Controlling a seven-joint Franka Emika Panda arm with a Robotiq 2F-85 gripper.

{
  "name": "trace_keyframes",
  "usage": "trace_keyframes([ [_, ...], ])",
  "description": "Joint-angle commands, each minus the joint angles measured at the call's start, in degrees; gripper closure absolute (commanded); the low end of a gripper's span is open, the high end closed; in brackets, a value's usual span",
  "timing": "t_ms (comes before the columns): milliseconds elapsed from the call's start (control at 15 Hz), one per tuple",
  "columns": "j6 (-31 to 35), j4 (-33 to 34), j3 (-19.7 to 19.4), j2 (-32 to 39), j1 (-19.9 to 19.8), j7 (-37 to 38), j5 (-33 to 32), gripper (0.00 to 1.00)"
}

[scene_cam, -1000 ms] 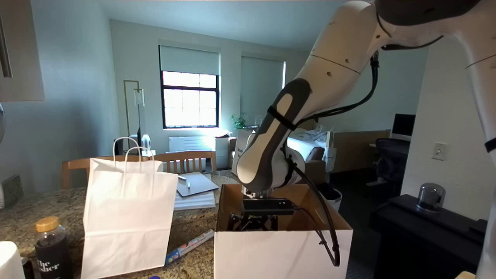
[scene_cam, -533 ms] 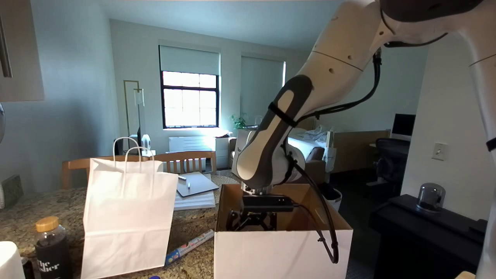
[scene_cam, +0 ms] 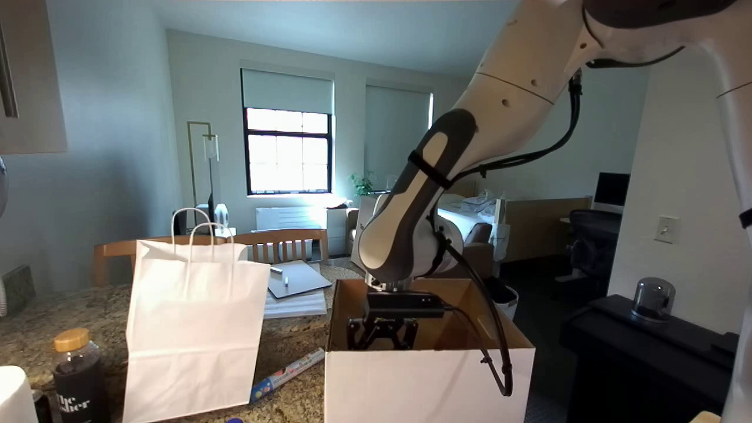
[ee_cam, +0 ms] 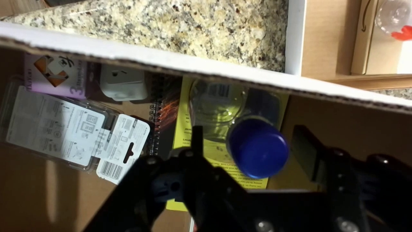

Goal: Remove two bottles from the box

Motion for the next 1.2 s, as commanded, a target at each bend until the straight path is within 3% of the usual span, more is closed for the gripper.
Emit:
trace_keyframes([
  [0, -0.6, -1.6, 1.2, -1.9, -1.4, -3.0, 2.0, 0.59],
  [200, -0.8, -1.5, 1.2, -2.1, -1.5, -3.1, 2.0, 0.76],
  [733, -0.8, -2.0, 1.0, -2.8, -1.2, -2.5, 1.7, 0.80],
  [800, -0.6, -2.3, 1.0, -3.2, -1.1, -2.3, 1.6, 0.30],
  [867, -0.5, -2.5, 0.8, -3.4, -1.0, -2.0, 1.4, 0.29],
  [1133, -0.8, -2.9, 0.9, -4.0, -1.0, -1.9, 1.5, 0.05],
])
